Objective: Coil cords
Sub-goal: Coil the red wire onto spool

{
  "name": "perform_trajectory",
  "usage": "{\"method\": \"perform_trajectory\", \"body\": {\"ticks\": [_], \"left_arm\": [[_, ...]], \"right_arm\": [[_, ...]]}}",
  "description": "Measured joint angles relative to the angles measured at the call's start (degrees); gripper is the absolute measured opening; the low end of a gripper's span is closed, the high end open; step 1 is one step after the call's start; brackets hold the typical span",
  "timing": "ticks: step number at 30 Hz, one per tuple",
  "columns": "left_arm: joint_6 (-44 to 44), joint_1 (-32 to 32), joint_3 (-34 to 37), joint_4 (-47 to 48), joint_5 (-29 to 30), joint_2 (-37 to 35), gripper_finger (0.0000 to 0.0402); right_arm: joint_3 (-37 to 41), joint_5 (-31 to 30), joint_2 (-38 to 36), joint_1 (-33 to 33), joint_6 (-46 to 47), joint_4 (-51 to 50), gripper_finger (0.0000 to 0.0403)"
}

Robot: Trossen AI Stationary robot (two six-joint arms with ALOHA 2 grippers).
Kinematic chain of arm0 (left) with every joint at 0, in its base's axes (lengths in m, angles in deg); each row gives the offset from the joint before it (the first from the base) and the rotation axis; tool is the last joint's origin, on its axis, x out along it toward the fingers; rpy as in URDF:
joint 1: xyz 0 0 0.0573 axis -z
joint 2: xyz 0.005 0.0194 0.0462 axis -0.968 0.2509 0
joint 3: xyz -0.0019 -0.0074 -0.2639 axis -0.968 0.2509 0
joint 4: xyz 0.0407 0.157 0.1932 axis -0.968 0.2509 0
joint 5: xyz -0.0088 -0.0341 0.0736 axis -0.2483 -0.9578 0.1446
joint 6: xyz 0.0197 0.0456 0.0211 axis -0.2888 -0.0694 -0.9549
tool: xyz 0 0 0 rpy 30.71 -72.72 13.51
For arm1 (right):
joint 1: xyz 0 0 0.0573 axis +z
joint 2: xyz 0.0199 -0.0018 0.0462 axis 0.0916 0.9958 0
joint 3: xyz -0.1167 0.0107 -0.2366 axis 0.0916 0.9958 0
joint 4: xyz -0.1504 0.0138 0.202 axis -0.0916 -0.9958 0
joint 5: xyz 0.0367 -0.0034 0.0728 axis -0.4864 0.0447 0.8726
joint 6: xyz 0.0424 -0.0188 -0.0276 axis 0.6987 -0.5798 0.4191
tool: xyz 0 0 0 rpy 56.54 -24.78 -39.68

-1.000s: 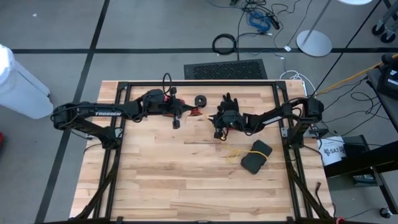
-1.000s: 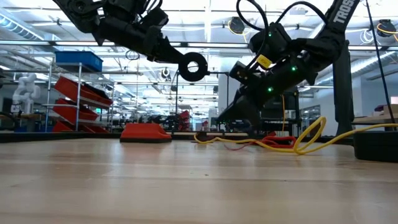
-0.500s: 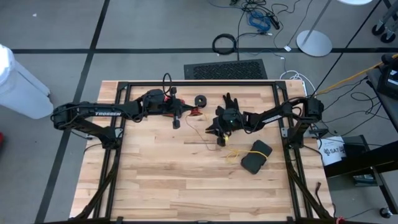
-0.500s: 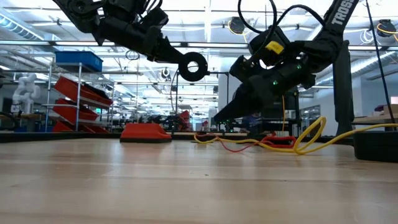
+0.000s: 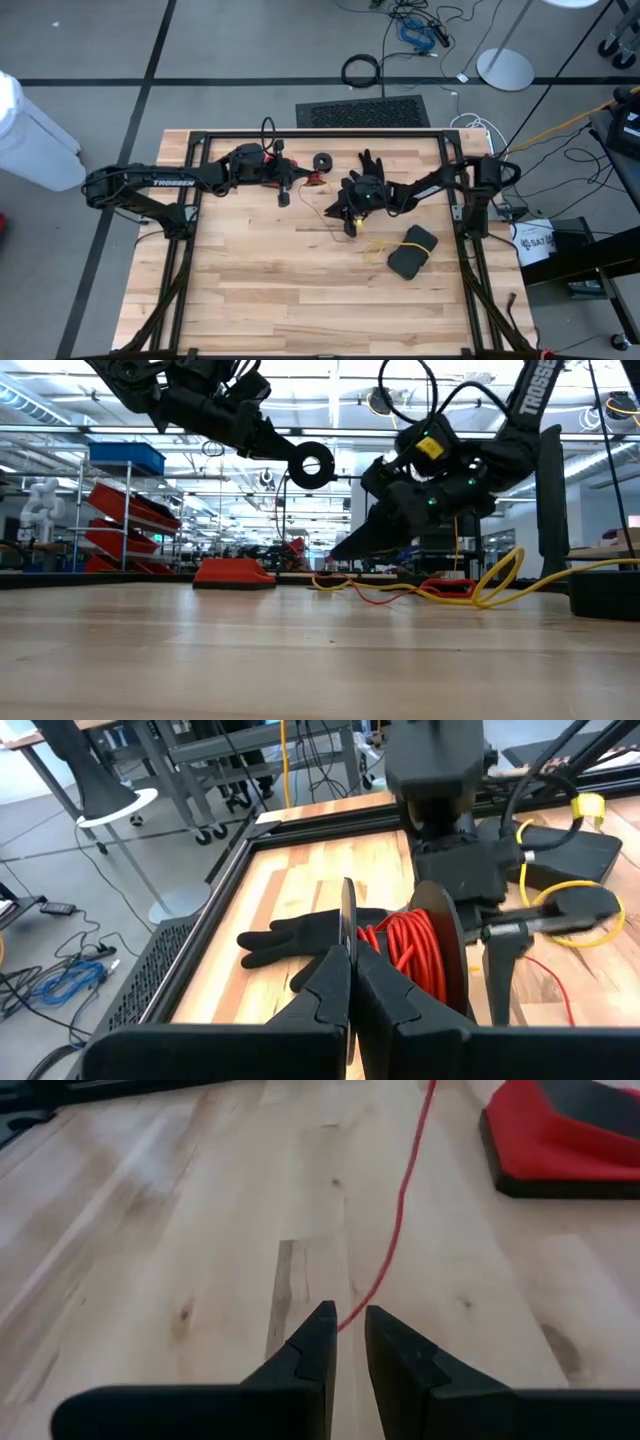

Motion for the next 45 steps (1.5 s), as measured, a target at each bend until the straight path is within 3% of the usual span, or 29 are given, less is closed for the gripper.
{"method": "perform_trajectory", "body": {"ticks": [5, 13, 26, 33, 45], "left_arm": [[0.0, 0.01, 0.02, 0.16, 0.0, 0.0, 0.0006], [-0.11, 0.64, 0.02, 0.19, 0.0, 0.0, 0.0006], [-0.17, 0.83, 0.02, 0.11, 0.0, 0.0, 0.0006], [-0.33, 0.83, 0.02, 0.37, 0.0, 0.02, 0.0006], [-0.31, 0.83, 0.02, 0.34, 0.0, 0.02, 0.0006]], "right_arm": [[-4.0, 3.07, 4.44, 0.0, 0.5, 0.75, 0.0045], [-7.58, 2.71, 8.61, -1.01, 0.51, 0.02, 0.0045], [-7.76, -0.28, 8.65, -1.53, -1.37, -1.14, 0.003], [-7.73, 2.92, 6.92, -2.25, -1.63, -4.05, 0.0032], [-7.73, 2.97, 4.32, -1.81, -2.79, -8.82, 0.0033]]}}
